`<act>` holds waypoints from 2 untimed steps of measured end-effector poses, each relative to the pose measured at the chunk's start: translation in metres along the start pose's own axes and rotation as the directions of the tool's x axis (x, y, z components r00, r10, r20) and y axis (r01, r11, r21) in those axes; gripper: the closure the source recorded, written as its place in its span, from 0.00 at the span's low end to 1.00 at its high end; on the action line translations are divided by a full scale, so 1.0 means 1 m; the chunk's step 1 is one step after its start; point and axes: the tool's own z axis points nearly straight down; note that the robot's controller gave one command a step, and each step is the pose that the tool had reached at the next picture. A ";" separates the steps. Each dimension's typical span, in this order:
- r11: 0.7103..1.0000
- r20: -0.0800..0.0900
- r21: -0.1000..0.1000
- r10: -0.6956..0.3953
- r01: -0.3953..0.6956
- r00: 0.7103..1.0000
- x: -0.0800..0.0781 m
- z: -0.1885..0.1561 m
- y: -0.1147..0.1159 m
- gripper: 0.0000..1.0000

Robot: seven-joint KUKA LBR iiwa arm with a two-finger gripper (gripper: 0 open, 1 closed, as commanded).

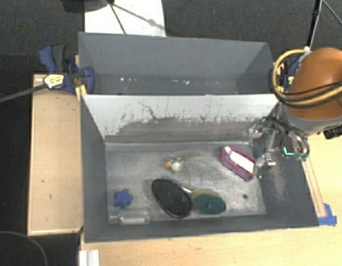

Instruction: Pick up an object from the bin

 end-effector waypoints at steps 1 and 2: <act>0.977 0.026 0.010 -0.211 0.211 0.977 0.015 0.104 -0.009 0.00; 0.946 0.013 0.008 -0.323 0.323 0.946 -0.002 0.025 -0.041 0.00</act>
Offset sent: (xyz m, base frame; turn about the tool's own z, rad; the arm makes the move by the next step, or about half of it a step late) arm -0.0254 -0.0087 -0.1278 -0.2221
